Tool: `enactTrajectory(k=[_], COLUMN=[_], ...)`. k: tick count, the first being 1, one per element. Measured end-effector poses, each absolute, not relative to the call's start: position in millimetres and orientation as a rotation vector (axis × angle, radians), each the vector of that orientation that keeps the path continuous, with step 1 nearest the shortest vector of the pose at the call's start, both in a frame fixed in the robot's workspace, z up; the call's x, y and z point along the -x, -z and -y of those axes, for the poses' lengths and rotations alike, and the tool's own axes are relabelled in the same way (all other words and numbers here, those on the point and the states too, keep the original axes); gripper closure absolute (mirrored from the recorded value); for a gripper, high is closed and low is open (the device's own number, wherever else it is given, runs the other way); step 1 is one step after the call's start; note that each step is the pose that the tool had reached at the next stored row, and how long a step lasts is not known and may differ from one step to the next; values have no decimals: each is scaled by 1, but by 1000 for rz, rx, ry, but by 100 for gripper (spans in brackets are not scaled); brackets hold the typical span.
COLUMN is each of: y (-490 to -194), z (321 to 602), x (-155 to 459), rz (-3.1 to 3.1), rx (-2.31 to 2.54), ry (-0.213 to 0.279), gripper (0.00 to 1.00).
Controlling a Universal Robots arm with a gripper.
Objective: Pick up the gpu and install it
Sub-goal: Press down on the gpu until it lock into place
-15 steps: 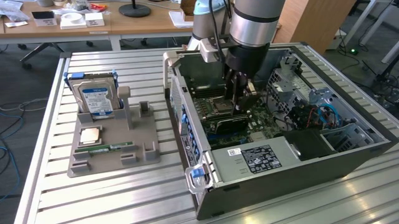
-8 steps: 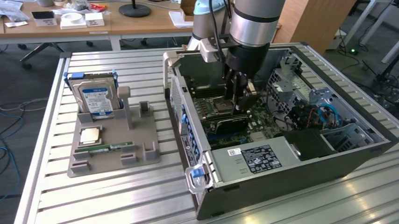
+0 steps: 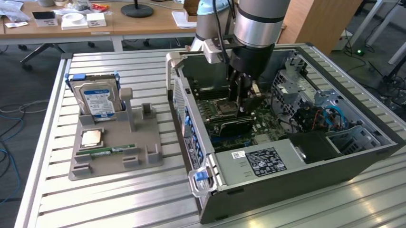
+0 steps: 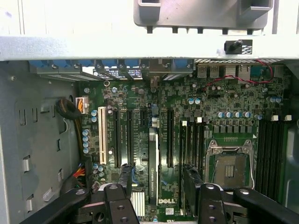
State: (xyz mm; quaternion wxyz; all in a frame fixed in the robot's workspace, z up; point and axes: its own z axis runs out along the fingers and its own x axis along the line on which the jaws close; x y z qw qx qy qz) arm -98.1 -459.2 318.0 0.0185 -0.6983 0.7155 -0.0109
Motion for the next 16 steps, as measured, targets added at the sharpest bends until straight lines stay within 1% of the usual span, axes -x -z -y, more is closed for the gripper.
enactTrajectory(k=[4, 5, 16], y=[-318, -318, -312], z=[459, 459, 459], x=[98, 98, 98], rz=[-2222, -2222, -2222], rx=[2168, 2168, 2169], ry=[34, 34, 35], gripper=[43, 89, 89])
